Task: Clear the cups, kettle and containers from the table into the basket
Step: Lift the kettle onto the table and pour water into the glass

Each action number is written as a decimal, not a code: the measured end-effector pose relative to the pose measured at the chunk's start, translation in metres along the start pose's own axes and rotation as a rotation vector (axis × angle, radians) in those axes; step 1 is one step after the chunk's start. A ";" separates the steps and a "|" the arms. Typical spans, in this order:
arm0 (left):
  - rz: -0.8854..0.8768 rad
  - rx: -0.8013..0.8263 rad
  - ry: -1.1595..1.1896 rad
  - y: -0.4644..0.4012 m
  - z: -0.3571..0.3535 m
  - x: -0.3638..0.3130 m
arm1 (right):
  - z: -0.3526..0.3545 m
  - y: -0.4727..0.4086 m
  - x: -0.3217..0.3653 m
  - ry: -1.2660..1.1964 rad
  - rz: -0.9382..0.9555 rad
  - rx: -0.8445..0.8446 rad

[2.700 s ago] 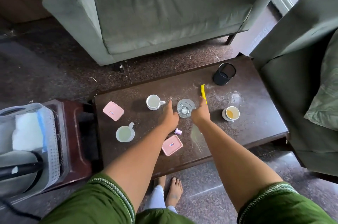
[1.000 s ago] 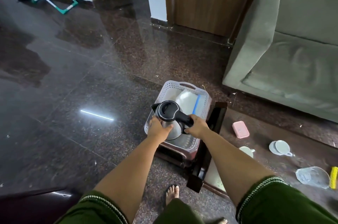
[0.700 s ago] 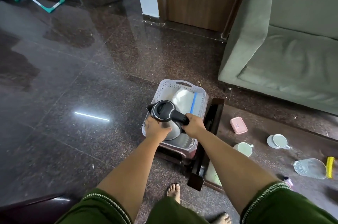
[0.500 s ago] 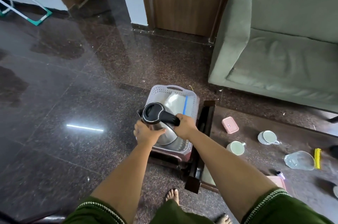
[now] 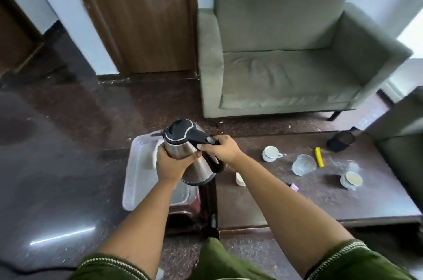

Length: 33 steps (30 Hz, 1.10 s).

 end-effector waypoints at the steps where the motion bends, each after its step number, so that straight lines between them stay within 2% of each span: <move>1: -0.027 0.026 0.001 0.007 -0.017 -0.012 | 0.019 0.007 -0.010 -0.057 -0.012 -0.025; 4: -0.068 0.142 0.021 0.035 -0.077 -0.039 | 0.082 0.031 -0.037 -0.158 -0.023 -0.156; 7: -0.057 0.268 0.088 0.070 -0.144 -0.059 | 0.144 0.054 -0.069 -0.258 -0.005 -0.215; 10: -0.030 0.371 0.114 0.108 -0.210 -0.075 | 0.203 0.080 -0.106 -0.271 0.010 -0.331; 13: 0.013 0.503 0.100 0.147 -0.276 -0.080 | 0.260 0.108 -0.144 -0.210 -0.010 -0.533; 16: 0.012 0.581 0.071 0.180 -0.330 -0.083 | 0.304 0.131 -0.186 -0.214 -0.037 -0.625; 19: 0.082 0.689 0.029 0.208 -0.382 -0.076 | 0.337 0.143 -0.224 -0.234 -0.068 -0.640; 23: 0.131 0.872 -0.071 0.244 -0.438 -0.052 | 0.365 0.142 -0.264 -0.123 -0.121 -0.603; 28: 0.185 0.904 -0.141 0.251 -0.462 -0.020 | 0.388 0.124 -0.289 0.104 -0.199 -0.569; 33: 0.295 0.959 -0.160 0.251 -0.483 -0.005 | 0.393 0.090 -0.308 0.108 -0.270 -0.505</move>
Point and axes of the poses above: each hand's wrist, its own y-axis away from the middle knuckle, its own z-axis out of the back of the hand, x = y × z, the point moved 10 cm from there along -y, towards the middle knuckle
